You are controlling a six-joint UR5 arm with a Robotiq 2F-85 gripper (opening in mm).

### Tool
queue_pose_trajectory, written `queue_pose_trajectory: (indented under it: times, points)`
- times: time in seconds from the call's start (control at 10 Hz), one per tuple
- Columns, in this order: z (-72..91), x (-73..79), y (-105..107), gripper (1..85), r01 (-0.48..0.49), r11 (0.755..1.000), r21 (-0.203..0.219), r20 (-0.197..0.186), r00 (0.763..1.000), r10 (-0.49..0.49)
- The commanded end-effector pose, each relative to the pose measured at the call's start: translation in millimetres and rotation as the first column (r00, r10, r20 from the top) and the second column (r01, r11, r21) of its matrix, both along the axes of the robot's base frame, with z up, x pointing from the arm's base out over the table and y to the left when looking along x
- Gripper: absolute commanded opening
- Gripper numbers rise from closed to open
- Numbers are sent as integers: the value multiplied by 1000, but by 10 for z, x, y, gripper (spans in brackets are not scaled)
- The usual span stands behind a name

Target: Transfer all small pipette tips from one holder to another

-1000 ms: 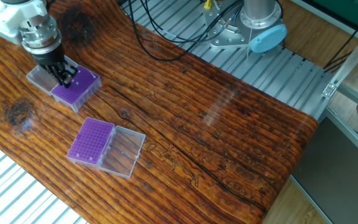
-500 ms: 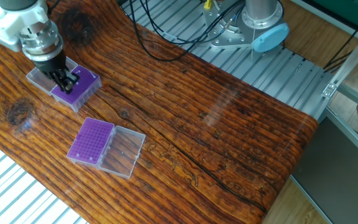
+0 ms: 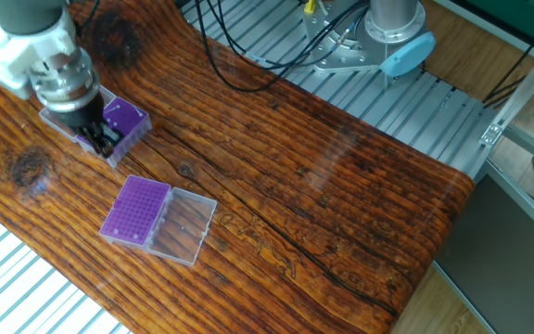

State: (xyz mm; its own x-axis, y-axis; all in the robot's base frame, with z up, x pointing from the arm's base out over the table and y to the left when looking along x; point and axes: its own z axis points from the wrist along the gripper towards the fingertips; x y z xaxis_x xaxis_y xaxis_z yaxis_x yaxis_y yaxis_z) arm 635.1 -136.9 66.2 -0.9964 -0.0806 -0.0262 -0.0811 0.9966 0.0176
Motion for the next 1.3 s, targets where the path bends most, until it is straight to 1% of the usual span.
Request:
queue_pose_trajectory:
  times: [0.0, 0.2, 0.3, 0.4, 0.6, 0.8, 0.9, 1.0, 1.1, 1.2]
  points:
    - [62, 283, 419, 203, 36, 999, 15, 12, 999, -36]
    - [65, 451, 624, 203, 12, 1000, 16, 35, 999, -12]
    - [56, 509, 724, 203, 10, 1000, 25, 41, 999, -11]
    - [46, 559, 782, 203, 9, 1000, 22, 49, 999, -10]
    - [2, 602, 936, 217, 10, 999, 33, 58, 998, -12]
    - [-34, 619, 978, 230, -7, 999, 33, 60, 998, 5]
    - [-71, 635, 1008, 263, -29, 999, 32, 61, 998, 27]
    - [-104, 667, 1070, 293, -35, 999, 41, 71, 997, 33]
    - [-134, 678, 1112, 293, -38, 998, 46, 73, 997, 35]
    - [-165, 699, 1102, 293, -46, 998, 41, 72, 996, 43]
